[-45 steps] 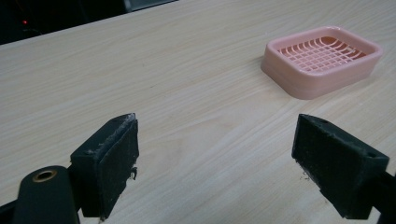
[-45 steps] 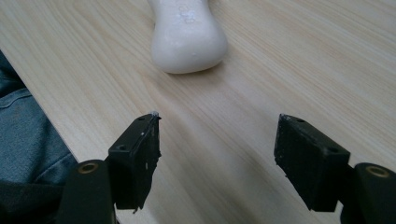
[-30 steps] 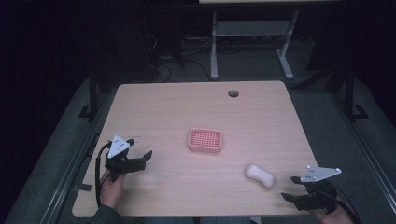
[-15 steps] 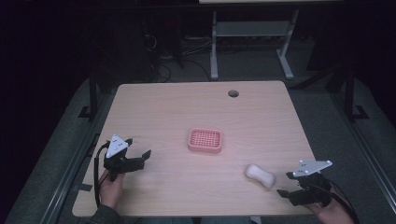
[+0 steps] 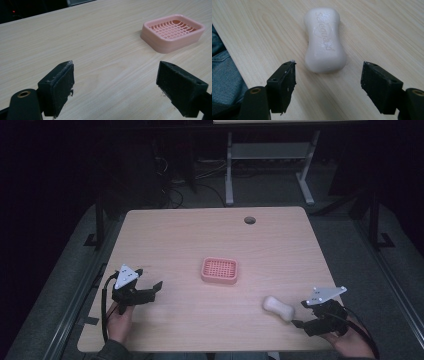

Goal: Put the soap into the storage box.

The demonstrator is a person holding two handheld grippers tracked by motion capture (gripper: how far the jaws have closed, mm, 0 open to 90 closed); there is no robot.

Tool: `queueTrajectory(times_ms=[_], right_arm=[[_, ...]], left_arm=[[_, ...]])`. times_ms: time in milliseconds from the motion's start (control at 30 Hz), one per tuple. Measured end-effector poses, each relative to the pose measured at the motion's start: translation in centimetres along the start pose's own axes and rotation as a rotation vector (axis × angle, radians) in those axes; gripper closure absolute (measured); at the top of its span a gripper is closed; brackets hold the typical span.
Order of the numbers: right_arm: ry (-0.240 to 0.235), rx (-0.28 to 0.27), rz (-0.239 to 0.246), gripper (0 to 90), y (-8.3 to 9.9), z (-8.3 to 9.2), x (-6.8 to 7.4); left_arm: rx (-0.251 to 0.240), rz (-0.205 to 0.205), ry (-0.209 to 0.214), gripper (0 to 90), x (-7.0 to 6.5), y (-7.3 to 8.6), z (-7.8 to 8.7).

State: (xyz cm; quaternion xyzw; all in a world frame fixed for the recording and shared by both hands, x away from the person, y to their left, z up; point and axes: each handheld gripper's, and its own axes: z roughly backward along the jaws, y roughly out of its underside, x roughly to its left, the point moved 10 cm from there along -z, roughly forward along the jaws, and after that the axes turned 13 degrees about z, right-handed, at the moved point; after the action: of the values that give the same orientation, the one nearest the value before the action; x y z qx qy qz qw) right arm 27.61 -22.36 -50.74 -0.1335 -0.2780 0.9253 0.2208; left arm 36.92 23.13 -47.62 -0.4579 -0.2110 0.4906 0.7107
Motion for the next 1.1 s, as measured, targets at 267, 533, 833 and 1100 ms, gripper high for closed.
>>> queueTrajectory(times_ms=[267, 533, 833, 1100], right_arm=[[0.003, 0.006, 0.019, 27.1, -0.7, -0.5, -0.1], [-0.006, 0.017, 0.040, 27.1, -2.1, -1.5, -0.1], [-0.030, 0.033, 0.056, 27.3, -3.0, -2.7, -0.3], [-0.053, 0.063, 0.065, 29.2, -4.0, -4.4, -0.5]], left_arm=[[-0.006, 0.003, 0.003, 14.6, 0.0, -0.1, 0.1], [-0.002, -0.003, 0.006, 14.6, -0.2, -0.1, 0.0], [-0.002, -0.005, 0.008, 14.6, -0.3, -0.1, -0.1], [0.002, -0.011, 0.008, 14.6, -0.3, -0.1, -0.2]])
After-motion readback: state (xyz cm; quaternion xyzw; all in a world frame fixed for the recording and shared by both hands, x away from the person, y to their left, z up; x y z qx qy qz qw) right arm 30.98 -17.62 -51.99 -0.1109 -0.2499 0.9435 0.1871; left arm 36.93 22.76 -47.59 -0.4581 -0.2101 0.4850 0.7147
